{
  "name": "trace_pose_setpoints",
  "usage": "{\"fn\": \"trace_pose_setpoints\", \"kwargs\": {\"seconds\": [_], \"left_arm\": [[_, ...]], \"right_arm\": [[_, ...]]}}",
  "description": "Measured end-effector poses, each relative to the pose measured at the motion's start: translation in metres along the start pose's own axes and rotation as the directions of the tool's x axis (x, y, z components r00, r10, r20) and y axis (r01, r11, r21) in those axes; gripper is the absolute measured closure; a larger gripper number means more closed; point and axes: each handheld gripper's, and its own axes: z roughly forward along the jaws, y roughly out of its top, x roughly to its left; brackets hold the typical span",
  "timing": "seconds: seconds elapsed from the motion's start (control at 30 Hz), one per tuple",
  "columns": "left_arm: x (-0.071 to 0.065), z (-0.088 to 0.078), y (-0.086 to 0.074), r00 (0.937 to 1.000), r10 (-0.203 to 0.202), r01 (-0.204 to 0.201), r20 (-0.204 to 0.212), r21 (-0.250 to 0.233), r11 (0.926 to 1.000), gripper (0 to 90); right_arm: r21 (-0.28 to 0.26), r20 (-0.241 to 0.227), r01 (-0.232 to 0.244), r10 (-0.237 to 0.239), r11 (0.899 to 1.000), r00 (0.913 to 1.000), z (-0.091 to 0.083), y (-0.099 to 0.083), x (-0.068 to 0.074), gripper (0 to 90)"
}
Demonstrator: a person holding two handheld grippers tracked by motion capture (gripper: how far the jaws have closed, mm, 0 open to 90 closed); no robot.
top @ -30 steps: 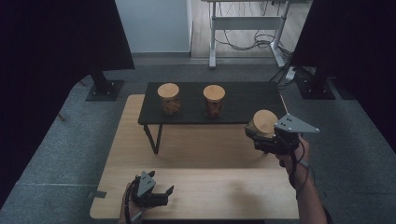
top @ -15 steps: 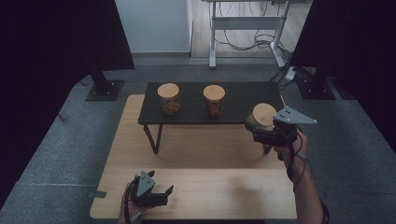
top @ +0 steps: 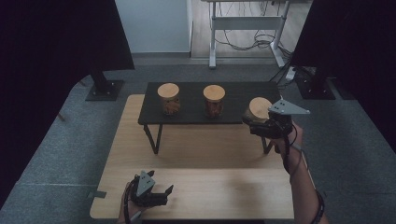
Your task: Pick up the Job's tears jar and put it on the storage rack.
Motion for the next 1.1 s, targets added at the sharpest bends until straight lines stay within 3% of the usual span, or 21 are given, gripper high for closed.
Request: {"fn": "trace_pose_setpoints", "kwargs": {"seconds": [0.37,1.1], "left_arm": [[0.002,0.000,-0.001,1.0000,-0.004,0.004,-0.006,0.002,1.0000,7.2],[0.003,-0.003,-0.002,0.9997,-0.008,0.008,-0.021,0.002,1.0000,7.1]], "right_arm": [[0.007,0.019,-0.004,0.004,1.000,0.9998,0.014,0.009,-0.008,25.0],[0.020,0.068,0.004,-0.005,1.000,0.9977,0.036,0.009,-0.020,25.0]]}}
